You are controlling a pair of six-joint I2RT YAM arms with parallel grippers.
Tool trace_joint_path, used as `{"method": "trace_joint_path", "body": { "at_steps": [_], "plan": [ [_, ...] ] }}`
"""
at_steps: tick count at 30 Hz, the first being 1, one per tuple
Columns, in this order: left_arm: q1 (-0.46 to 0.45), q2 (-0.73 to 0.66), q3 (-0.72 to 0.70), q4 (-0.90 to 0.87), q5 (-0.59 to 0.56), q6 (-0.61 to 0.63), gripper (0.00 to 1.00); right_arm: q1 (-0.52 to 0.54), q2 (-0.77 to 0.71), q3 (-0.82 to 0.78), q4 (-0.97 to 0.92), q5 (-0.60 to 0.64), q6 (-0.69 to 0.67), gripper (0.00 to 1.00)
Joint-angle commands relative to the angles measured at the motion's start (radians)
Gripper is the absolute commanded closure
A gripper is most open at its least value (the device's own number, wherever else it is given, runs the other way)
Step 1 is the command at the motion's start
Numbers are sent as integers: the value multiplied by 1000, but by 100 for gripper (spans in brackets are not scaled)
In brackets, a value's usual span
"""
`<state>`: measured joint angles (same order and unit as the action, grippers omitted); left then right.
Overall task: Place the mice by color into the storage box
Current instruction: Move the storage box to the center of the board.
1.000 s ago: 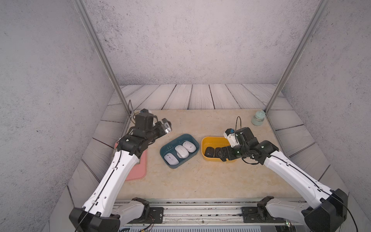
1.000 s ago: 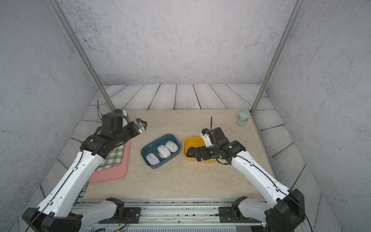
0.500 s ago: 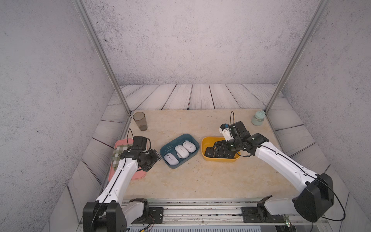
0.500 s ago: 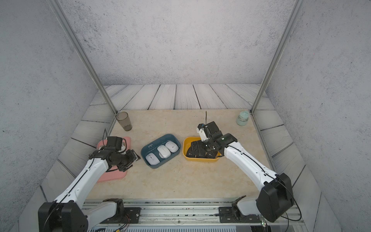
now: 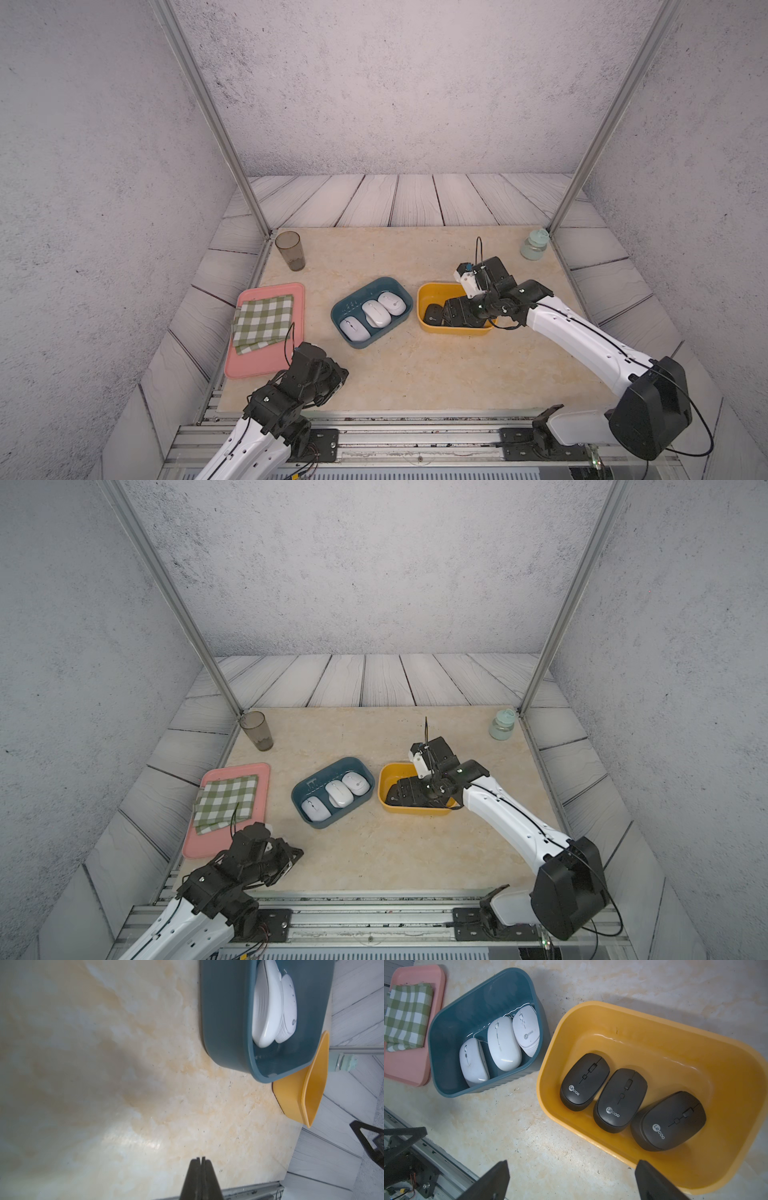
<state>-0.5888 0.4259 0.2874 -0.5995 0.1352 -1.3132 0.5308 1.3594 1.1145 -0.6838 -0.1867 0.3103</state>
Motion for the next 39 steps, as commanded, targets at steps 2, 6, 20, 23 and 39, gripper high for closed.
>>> {"method": "trace_joint_path", "body": {
  "at_steps": [2, 6, 20, 23, 39],
  "plan": [
    [-101, 150, -21, 316, -219, -121, 100, -4, -34, -5, -16, 29, 12, 1],
    [-137, 418, 7, 573, -260, -117, 100, -4, -32, -8, -28, 32, 12, 1],
    [-17, 798, 104, 685, -305, -49, 100, -5, -46, -42, -57, 62, -12, 1],
    [75, 812, 127, 663, -258, 29, 100, -4, -38, -47, -54, 68, -14, 1],
    [184, 628, 164, 471, -184, 261, 100, -28, -71, -43, -58, 145, -31, 1]
  ]
}}
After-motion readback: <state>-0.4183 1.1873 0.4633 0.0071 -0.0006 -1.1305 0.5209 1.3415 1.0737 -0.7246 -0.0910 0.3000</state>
